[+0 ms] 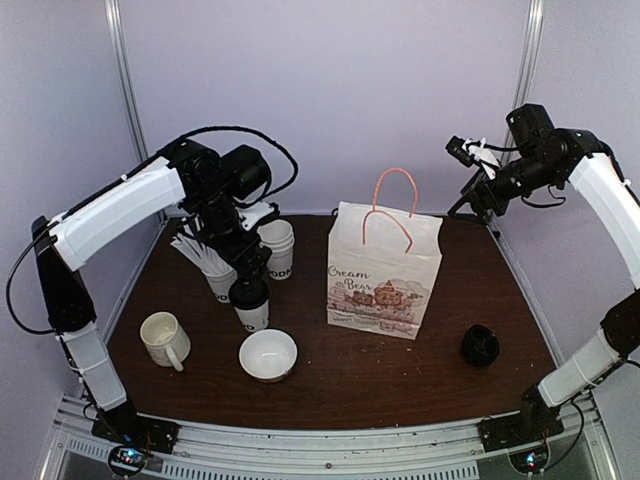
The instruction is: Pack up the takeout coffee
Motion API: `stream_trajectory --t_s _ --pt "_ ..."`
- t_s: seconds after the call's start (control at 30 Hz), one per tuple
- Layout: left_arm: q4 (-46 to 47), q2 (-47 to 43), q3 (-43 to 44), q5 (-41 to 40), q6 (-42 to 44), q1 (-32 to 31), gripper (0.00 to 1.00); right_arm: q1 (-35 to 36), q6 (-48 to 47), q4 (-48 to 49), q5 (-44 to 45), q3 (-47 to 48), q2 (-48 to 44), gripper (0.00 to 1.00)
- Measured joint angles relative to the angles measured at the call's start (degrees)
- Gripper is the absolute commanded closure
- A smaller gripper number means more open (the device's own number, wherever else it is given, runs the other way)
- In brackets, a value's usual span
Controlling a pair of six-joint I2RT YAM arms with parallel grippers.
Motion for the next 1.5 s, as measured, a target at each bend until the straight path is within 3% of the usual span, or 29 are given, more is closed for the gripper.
stream_trajectory --t_s 0.37,1.0,1.5 --pt "-2.32 5.51 -0.09 1.49 -3.3 1.49 0.02 0.0 0.07 0.55 -3.1 -1.97 0.0 0.15" --pt "2.8 9.9 -4.59 2.25 -2.58 4.15 0.03 0.0 -0.15 0.55 -4.04 -1.97 0.28 0.16" --pt "5.51 9.99 -7.19 4.04 -1.7 5.38 0.17 0.0 -0.17 0.52 -4.07 -1.97 1.44 0.16"
